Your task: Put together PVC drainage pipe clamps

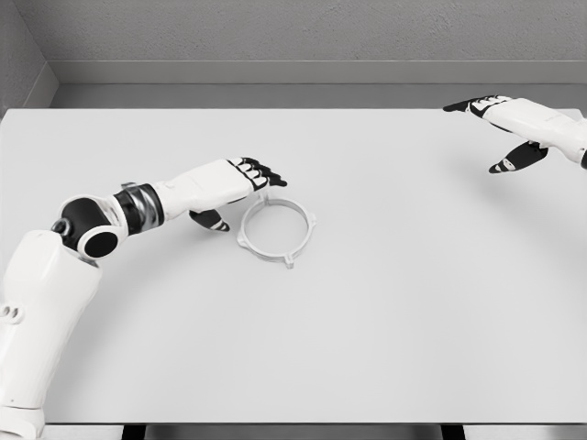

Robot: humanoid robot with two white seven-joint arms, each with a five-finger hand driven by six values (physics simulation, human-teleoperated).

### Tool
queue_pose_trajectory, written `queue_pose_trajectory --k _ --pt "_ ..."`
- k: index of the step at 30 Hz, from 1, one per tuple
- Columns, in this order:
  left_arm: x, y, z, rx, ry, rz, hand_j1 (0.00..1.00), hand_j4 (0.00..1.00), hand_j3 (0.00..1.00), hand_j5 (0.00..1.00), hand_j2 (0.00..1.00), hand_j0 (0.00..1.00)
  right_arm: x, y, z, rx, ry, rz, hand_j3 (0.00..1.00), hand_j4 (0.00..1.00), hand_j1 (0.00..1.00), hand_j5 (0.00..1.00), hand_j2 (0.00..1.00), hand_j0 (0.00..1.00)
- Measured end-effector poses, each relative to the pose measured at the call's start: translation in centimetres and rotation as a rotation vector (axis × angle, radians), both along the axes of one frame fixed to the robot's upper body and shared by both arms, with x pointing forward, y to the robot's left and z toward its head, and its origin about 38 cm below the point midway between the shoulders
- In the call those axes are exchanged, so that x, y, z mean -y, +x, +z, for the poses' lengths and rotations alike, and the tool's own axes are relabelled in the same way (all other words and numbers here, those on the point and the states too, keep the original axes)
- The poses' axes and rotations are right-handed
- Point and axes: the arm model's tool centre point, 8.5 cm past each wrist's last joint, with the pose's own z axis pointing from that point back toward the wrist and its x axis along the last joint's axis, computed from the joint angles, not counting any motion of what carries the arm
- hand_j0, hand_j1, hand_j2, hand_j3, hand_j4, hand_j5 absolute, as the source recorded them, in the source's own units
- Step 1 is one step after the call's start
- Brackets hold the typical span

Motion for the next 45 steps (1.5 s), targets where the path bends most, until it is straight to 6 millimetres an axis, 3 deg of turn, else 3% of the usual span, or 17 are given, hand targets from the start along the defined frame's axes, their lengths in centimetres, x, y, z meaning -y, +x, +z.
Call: queue_pose_trajectory --k 32,34,37,42,45 --pt "2.2 0.1 0.1 0.012 -0.008 -0.019 1.0 1.0 1.0 1.0 1.0 1.0 0.0 0.0 0.0 0.0 0.0 0.0 1.0 1.0 1.0 1.0 1.0 1.0" --pt "2.1 0.6 0.8 0.024 -0.008 -0.017 1.0 1.0 1.0 1.0 1.0 1.0 0.0 0.0 0.0 0.0 0.0 0.0 1.0 1.0 1.0 1.0 1.0 1.0" --pt "0.2 1.7 1.6 0.035 -0.008 0.029 1.0 1.0 1.0 1.0 1.0 1.0 0.0 0.0 -0.1 -0.001 0.0 0.0 1.0 1.0 1.0 1.0 1.0 1.0" --pt "-6.7 2.4 2.8 0.054 0.028 0.158 1.0 1.0 1.0 1.0 1.0 1.0 0.0 0.0 0.0 0.0 0.0 0.0 1.0 1.0 1.0 1.0 1.0 1.0" --pt "-9.7 2.3 3.6 0.062 0.037 0.204 1.0 1.0 1.0 1.0 1.0 1.0 0.0 0.0 0.0 0.0 0.0 0.0 1.0 1.0 1.0 1.0 1.0 1.0"
